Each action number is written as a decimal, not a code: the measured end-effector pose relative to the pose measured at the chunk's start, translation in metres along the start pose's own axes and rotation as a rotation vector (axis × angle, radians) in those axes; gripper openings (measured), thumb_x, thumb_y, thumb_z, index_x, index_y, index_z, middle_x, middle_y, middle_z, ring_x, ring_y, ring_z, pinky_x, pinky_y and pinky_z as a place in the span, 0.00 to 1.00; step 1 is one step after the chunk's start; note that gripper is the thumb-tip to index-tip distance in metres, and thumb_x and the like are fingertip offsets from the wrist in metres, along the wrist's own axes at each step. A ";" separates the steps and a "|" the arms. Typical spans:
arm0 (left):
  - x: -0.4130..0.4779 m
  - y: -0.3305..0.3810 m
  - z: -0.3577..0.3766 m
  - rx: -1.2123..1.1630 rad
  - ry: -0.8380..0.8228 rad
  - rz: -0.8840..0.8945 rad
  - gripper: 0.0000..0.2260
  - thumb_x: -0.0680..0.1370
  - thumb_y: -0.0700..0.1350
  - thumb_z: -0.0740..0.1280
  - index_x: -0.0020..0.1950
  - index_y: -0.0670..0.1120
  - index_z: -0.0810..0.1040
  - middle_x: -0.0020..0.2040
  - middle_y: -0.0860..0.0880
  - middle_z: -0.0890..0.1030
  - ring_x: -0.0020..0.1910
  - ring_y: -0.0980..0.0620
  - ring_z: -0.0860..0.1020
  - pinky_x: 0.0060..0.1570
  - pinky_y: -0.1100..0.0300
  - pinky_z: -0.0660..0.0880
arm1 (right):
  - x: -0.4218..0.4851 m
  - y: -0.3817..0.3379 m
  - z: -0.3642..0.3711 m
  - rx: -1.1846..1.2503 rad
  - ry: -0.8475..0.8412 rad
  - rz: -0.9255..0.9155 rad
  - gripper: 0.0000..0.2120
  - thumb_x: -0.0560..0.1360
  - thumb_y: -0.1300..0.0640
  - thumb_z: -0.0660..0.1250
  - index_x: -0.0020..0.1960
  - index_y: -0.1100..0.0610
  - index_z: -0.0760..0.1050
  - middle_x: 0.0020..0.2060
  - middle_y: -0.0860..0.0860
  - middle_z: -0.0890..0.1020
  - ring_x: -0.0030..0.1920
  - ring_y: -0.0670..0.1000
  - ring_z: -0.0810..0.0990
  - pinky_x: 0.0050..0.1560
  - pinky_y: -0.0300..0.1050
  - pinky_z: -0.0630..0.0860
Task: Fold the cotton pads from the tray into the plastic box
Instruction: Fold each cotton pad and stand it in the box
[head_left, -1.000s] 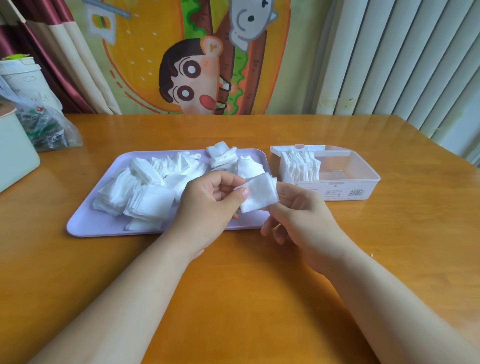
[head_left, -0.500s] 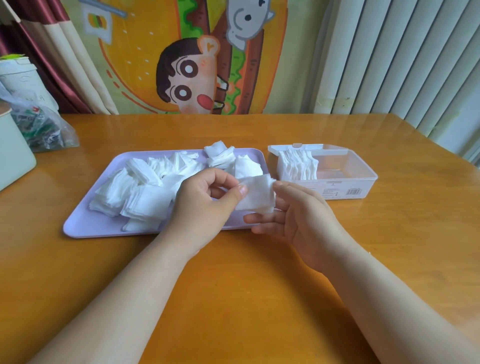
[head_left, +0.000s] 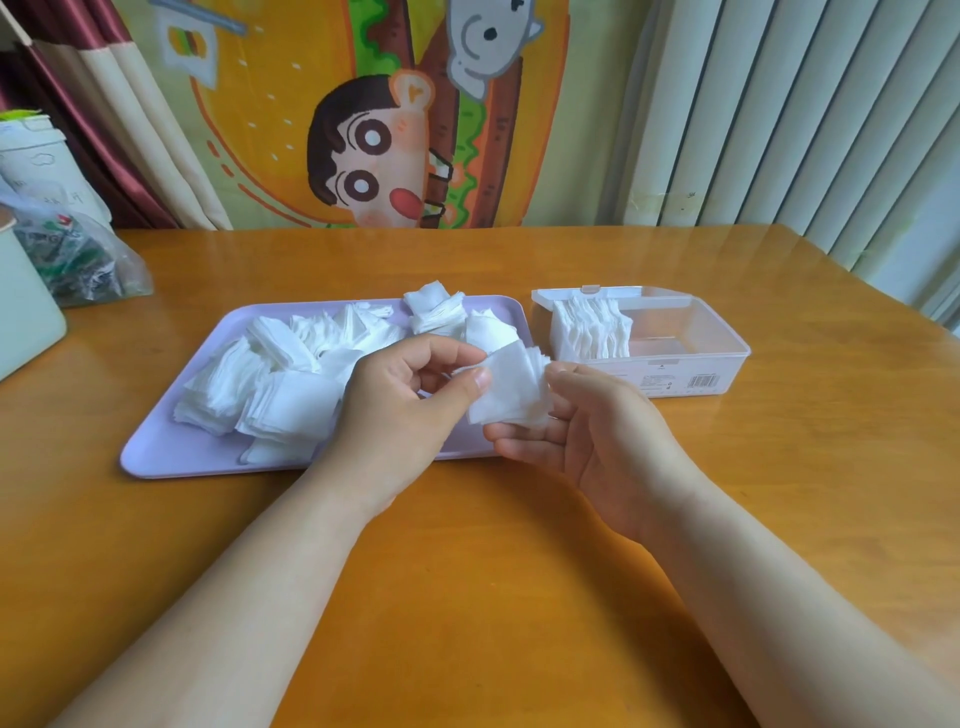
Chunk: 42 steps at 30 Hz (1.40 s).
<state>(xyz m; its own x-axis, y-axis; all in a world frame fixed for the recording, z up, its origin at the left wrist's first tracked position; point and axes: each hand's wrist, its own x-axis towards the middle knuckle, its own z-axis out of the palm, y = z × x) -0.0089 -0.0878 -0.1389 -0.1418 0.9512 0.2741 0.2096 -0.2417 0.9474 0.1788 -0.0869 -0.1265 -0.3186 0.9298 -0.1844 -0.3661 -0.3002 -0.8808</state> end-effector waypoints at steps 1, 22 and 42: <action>0.000 0.001 0.000 -0.008 0.001 0.000 0.06 0.73 0.51 0.77 0.49 0.59 0.87 0.47 0.48 0.87 0.50 0.42 0.82 0.57 0.41 0.80 | 0.000 0.000 0.000 0.000 0.002 -0.001 0.14 0.86 0.60 0.59 0.66 0.67 0.77 0.54 0.67 0.86 0.51 0.67 0.88 0.51 0.54 0.87; -0.003 0.002 0.001 -0.024 0.017 -0.072 0.07 0.74 0.43 0.80 0.48 0.48 0.84 0.42 0.49 0.84 0.40 0.56 0.80 0.43 0.64 0.77 | 0.001 0.007 -0.003 -0.127 -0.004 -0.073 0.13 0.82 0.62 0.69 0.66 0.65 0.78 0.57 0.66 0.86 0.50 0.65 0.88 0.49 0.50 0.86; -0.011 0.013 0.003 0.237 -0.003 0.218 0.07 0.74 0.39 0.79 0.46 0.47 0.82 0.38 0.61 0.79 0.28 0.64 0.72 0.33 0.72 0.66 | 0.000 0.008 -0.003 -0.111 0.009 -0.114 0.13 0.83 0.63 0.68 0.66 0.67 0.76 0.54 0.65 0.86 0.50 0.65 0.87 0.50 0.49 0.86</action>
<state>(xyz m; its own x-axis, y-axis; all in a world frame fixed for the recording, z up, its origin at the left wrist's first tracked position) -0.0016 -0.1010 -0.1299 -0.0661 0.8827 0.4653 0.4543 -0.3886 0.8016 0.1782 -0.0883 -0.1344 -0.2724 0.9585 -0.0838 -0.3004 -0.1675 -0.9390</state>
